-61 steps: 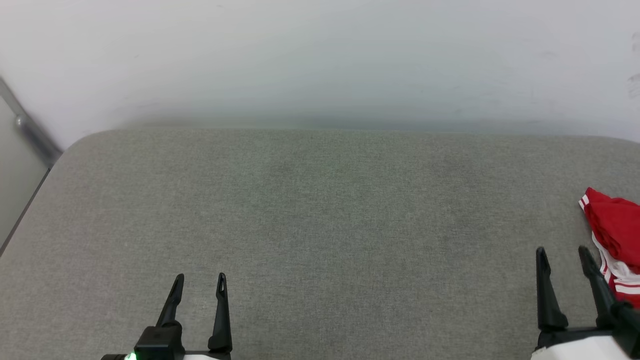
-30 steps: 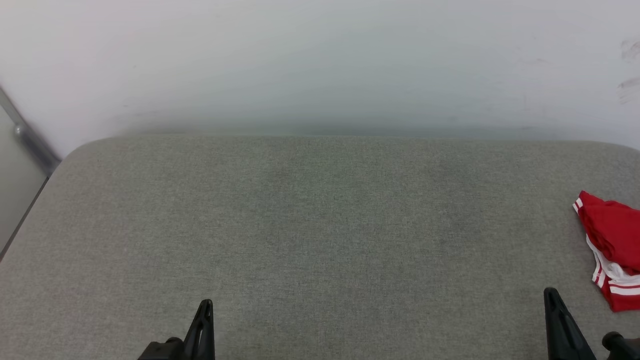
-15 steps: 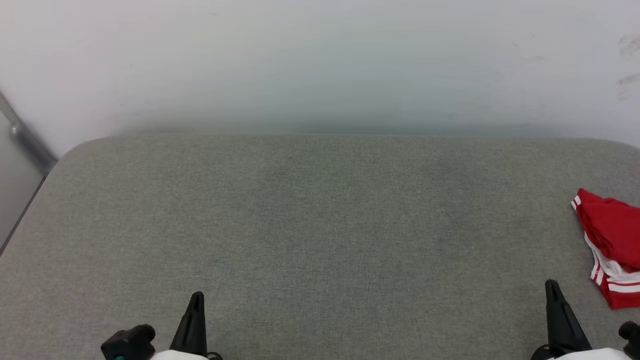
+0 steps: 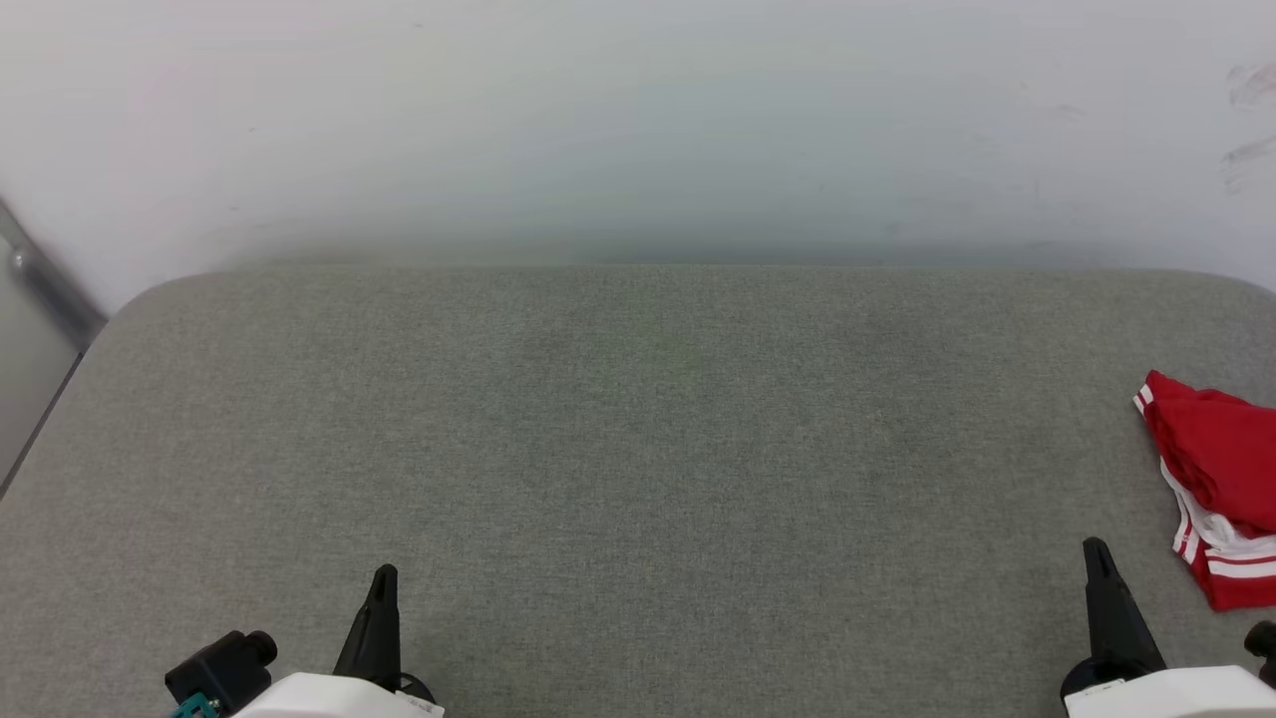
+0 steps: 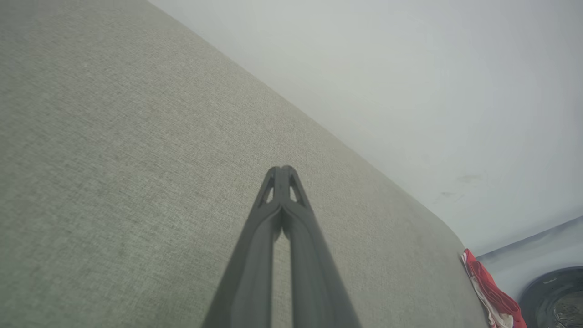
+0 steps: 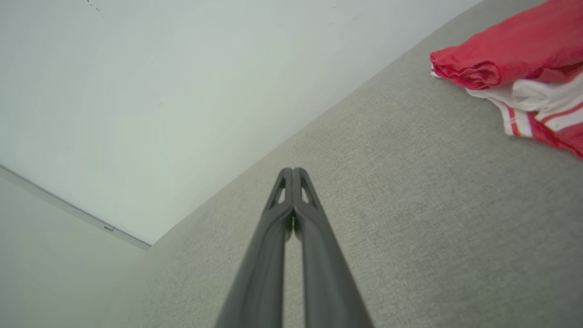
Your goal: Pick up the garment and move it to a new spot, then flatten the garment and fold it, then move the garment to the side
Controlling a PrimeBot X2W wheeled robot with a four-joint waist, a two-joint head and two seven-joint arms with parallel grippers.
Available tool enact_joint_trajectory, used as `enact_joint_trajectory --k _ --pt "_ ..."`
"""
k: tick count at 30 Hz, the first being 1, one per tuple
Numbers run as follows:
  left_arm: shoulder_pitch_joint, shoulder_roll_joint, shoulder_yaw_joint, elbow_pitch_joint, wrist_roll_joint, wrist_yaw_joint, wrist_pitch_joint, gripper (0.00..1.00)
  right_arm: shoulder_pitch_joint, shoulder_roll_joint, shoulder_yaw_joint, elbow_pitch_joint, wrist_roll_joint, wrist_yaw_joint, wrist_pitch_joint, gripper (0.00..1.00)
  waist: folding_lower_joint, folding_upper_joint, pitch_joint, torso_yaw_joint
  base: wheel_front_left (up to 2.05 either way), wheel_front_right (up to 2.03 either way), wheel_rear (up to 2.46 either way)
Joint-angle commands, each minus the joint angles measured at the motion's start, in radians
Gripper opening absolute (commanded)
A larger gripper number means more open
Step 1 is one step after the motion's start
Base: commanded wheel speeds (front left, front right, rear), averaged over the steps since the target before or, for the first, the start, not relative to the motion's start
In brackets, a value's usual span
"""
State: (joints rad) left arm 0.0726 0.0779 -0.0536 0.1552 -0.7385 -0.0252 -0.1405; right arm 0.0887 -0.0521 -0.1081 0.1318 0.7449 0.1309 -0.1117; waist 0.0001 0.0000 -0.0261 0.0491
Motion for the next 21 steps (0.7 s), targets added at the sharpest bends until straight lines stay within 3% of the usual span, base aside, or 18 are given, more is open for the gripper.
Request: enact_joint_trajectory --k 1,21 --pt "-0.026 0.004 0.008 -0.007 -0.036 -0.006 0.007 0.00 -0.030 -0.003 0.000 -0.007 0.034 0.000 0.009 0.00 -0.0001 0.0000 0.000 -0.001 0.00 0.00 0.00" --pt "-0.075 0.008 0.038 0.018 -0.303 -0.037 0.068 0.00 -0.084 -0.003 -0.001 0.028 0.285 0.000 0.073 0.00 -0.0001 0.0000 0.007 -0.012 0.00 0.00 0.00"
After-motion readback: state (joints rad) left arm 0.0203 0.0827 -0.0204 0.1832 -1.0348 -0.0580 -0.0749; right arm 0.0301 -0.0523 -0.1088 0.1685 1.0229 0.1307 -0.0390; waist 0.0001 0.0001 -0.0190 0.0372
